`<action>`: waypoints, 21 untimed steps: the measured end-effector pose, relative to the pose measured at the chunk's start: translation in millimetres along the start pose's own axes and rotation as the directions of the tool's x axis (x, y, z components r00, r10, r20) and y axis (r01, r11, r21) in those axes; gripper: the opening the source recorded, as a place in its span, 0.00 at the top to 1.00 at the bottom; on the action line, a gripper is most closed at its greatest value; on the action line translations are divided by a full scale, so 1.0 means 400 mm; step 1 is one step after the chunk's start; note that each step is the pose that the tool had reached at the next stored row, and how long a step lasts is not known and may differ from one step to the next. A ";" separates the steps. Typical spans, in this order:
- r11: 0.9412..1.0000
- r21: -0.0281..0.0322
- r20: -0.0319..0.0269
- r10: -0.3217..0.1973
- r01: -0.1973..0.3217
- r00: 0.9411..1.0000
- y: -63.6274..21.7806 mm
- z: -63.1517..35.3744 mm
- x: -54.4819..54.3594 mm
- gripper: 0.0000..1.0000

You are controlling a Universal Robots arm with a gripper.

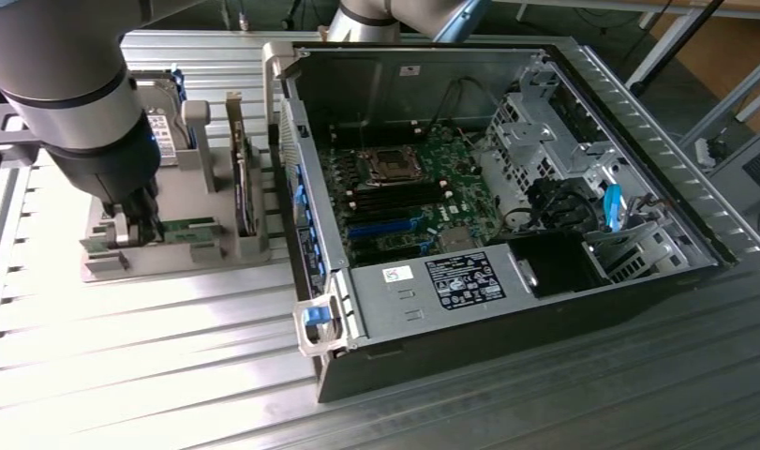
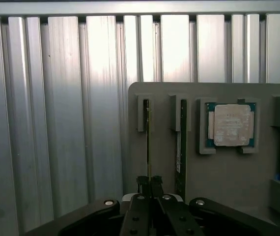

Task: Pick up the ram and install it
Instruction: 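Pick up the ram and move it above insertion slot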

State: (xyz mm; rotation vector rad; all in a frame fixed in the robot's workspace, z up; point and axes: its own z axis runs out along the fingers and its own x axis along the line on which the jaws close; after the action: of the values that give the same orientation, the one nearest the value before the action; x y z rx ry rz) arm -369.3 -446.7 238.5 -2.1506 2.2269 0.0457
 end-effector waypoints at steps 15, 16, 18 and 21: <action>1.000 0.000 0.000 0.000 0.000 1.000 0.000 -0.019 -0.001 0.89; 1.000 0.000 0.000 0.000 0.000 1.000 0.000 -0.021 -0.001 0.89; 1.000 0.000 0.000 0.000 0.000 1.000 0.000 -0.025 -0.001 0.89; 1.000 0.000 0.000 0.000 0.000 1.000 0.000 -0.028 -0.001 0.89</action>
State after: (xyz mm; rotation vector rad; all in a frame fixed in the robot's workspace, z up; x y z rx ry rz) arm -369.2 -446.7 249.5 -2.1506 2.2268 0.0456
